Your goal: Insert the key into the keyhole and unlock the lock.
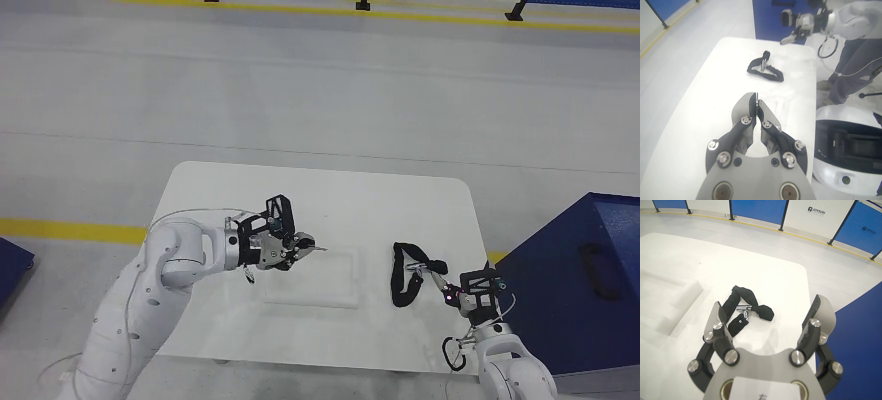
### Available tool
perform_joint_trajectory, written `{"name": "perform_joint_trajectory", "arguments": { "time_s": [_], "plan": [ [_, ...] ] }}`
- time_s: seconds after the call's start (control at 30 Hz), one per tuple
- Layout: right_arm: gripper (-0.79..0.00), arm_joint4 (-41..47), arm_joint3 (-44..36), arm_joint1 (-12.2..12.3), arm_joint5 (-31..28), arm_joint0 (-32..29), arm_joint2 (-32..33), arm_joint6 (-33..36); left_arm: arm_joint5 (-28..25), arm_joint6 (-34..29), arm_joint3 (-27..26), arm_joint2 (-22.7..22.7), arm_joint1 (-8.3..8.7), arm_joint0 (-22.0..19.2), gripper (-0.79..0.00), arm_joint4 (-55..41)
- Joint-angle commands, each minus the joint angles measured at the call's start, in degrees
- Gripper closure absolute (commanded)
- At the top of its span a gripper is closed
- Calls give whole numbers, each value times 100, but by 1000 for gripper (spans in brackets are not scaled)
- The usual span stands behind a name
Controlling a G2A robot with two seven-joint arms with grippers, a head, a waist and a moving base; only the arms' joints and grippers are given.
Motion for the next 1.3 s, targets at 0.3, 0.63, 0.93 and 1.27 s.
{"name": "perform_joint_trajectory", "arguments": {
  "time_s": [0.3, 0.63, 0.93, 1.27],
  "plan": [
    [-785, 0, 0, 0, 0, 0, 0, 0, 16, 167, -77, -163, 51, 190, 0, -2],
    [-785, 34, -4, 1, -69, 66, 12, 180, 16, 167, -77, -163, 51, 190, 0, -2],
    [-785, -291, 100, 164, -1387, 1007, 612, 1904, 16, 167, -77, -163, 51, 190, 0, -2],
    [-785, -995, 733, 351, -3215, 1590, 797, 2142, 16, 167, -77, -163, 51, 190, 0, -2]
  ]
}}
